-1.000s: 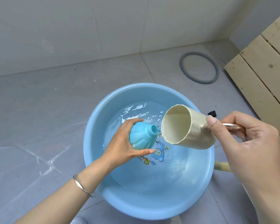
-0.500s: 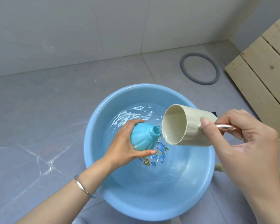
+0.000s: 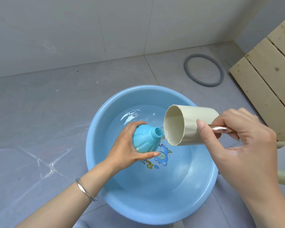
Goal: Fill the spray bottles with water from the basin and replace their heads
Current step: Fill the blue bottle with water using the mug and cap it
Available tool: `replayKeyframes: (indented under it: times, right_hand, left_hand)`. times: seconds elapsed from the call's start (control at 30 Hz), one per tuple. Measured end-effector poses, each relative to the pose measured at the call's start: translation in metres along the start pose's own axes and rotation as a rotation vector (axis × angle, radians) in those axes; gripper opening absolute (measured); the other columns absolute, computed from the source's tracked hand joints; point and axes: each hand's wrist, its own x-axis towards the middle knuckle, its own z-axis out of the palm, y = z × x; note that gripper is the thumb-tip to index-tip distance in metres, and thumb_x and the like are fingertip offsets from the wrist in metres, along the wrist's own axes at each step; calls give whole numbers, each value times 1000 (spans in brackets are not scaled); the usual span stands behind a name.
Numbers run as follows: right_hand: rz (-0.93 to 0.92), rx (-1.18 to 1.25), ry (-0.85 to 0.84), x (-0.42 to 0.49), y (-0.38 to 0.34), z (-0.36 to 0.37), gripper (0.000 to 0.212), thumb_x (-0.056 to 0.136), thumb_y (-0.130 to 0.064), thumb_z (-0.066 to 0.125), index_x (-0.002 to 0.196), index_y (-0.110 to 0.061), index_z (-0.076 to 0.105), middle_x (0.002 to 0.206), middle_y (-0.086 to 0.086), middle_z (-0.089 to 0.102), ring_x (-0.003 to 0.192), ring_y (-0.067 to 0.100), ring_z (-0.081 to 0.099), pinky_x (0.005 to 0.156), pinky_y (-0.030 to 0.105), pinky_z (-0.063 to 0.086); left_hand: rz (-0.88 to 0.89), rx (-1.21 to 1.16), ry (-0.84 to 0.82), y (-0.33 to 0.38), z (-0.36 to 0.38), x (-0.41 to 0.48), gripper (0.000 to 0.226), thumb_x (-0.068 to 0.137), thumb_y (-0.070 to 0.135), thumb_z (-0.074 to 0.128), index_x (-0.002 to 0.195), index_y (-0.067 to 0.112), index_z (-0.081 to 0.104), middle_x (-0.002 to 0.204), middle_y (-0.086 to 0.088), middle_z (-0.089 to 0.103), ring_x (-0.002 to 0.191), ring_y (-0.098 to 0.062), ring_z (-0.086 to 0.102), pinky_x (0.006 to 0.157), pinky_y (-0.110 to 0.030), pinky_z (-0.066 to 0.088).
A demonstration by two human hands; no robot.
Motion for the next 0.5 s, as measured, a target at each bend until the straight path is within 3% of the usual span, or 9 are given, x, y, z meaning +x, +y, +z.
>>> replayKeyframes:
  times: [0.23, 0.37, 0.5]
  right_hand:
    - [-121, -108, 8, -2, -3, 5, 32, 82, -22, 64, 58, -7, 49, 55, -1, 44, 60, 19, 34, 68, 27, 29]
    - [-204, -117, 19, -2, -8, 9, 32, 83, -20, 65, 57, -9, 49, 58, -6, 34, 63, 15, 26, 69, 28, 26]
    - [-301, -141, 37, -2, -12, 13, 32, 84, -19, 64, 58, -9, 50, 57, -4, 38, 66, 11, 25, 72, 27, 26]
  left_hand:
    - [-1, -10, 7, 1, 0, 0, 84, 49, 70, 76, 122, 47, 42, 124, 25, 47, 118, 2, 45, 97, -13, 36]
    - [-7, -3, 9, 0, 1, 0, 84, 49, 70, 77, 121, 48, 41, 125, 25, 47, 119, 1, 45, 97, -15, 37]
    - [0, 4, 15, -1, 0, 0, 86, 50, 70, 77, 124, 43, 44, 128, 25, 47, 123, 1, 43, 102, -20, 36]
